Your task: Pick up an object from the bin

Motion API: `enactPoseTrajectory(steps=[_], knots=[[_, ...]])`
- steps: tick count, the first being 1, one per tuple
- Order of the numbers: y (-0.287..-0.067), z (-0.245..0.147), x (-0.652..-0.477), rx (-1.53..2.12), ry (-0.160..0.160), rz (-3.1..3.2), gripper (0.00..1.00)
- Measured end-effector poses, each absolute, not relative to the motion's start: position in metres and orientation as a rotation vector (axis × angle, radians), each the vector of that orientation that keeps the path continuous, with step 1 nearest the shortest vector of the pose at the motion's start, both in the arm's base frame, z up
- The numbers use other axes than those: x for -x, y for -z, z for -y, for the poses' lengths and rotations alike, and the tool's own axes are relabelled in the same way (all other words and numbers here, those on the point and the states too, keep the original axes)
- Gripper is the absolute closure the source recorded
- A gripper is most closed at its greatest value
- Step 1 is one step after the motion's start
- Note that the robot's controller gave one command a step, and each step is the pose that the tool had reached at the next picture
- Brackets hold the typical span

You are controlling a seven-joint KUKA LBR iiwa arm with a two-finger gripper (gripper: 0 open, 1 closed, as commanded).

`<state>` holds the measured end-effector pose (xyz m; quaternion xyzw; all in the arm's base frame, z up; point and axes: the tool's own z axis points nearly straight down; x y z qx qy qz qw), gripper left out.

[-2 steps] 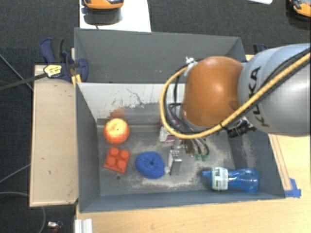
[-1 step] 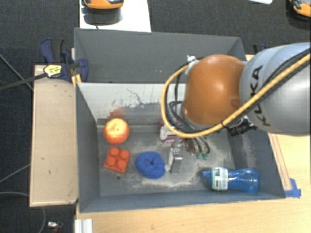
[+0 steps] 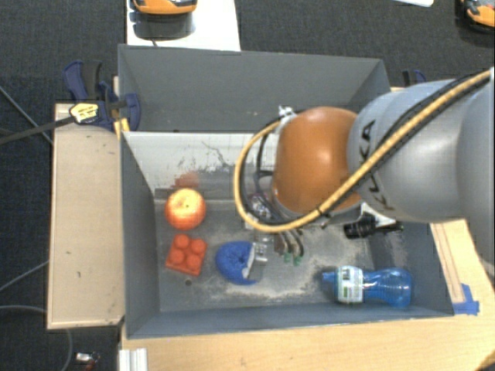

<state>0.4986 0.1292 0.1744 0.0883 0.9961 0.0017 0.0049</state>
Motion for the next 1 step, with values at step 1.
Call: enactPoseTrajectory(steps=[1], knots=[[-0.1362, -0.1316, -0.4932, -0.313, -0.001, -3.125, 0.00]])
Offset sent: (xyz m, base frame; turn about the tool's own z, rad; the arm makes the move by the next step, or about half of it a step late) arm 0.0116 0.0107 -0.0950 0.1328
